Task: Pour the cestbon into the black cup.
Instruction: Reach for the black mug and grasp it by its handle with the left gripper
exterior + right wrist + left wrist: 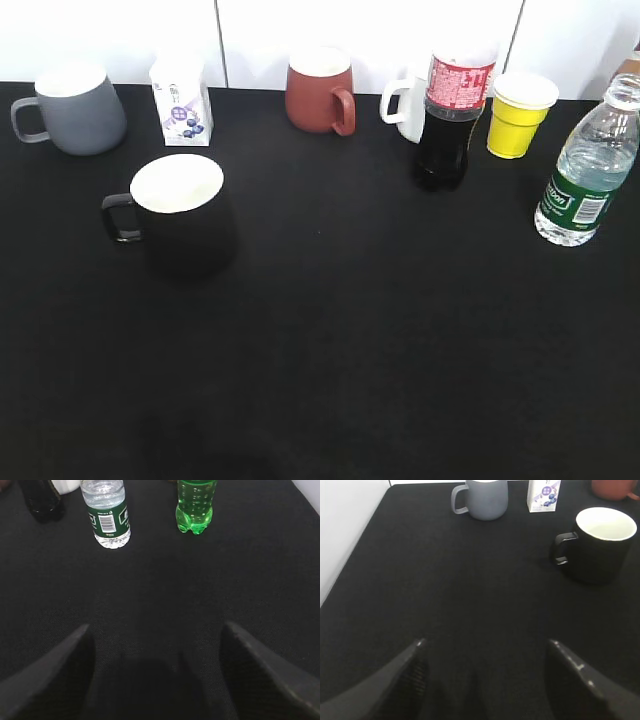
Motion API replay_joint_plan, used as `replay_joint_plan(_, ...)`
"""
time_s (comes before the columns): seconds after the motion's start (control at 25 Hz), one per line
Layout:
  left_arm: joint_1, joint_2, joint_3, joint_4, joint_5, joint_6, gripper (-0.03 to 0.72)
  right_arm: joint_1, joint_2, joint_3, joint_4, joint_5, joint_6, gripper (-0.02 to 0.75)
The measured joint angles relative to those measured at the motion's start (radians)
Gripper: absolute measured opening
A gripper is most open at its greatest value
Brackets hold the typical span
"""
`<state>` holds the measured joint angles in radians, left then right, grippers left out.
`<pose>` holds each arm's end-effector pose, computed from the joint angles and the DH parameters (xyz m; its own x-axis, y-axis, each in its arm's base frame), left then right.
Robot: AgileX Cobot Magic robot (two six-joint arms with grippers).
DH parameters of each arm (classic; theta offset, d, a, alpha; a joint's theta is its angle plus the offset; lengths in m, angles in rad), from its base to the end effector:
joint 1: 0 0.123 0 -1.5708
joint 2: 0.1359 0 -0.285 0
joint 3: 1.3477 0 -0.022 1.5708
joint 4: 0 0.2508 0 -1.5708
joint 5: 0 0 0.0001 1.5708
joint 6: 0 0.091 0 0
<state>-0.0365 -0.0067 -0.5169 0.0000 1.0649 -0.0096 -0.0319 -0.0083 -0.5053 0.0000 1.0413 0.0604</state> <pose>-0.0080 0.0003 0.2816 -0.4387 0.0064 -0.8986 0.0323 0.9994 -0.0086 -0.0060 0.0002 0.2803 -0.4235 0.0739 -0.9029 0.0576 0.9968 0.0546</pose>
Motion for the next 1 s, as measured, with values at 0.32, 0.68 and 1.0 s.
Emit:
replay_joint_plan(0.32, 0.0, 0.033, -0.052, 0.006, -0.126, 0.0, 0.547, 0.0, 0.0, 0.0, 0.0, 0.0, 0.0, 0.586)
replay_joint_plan(0.68, 0.0, 0.718, -0.087, 0.052, -1.196, 0.044, 0.547, 0.0, 0.0, 0.0, 0.0, 0.0, 0.0, 0.585)
replay_joint_plan(1.0, -0.107, 0.991, 0.343, 0.025, -1.594, -0.123, 0.547, 0.0, 0.0, 0.0, 0.0, 0.0, 0.0, 0.585)
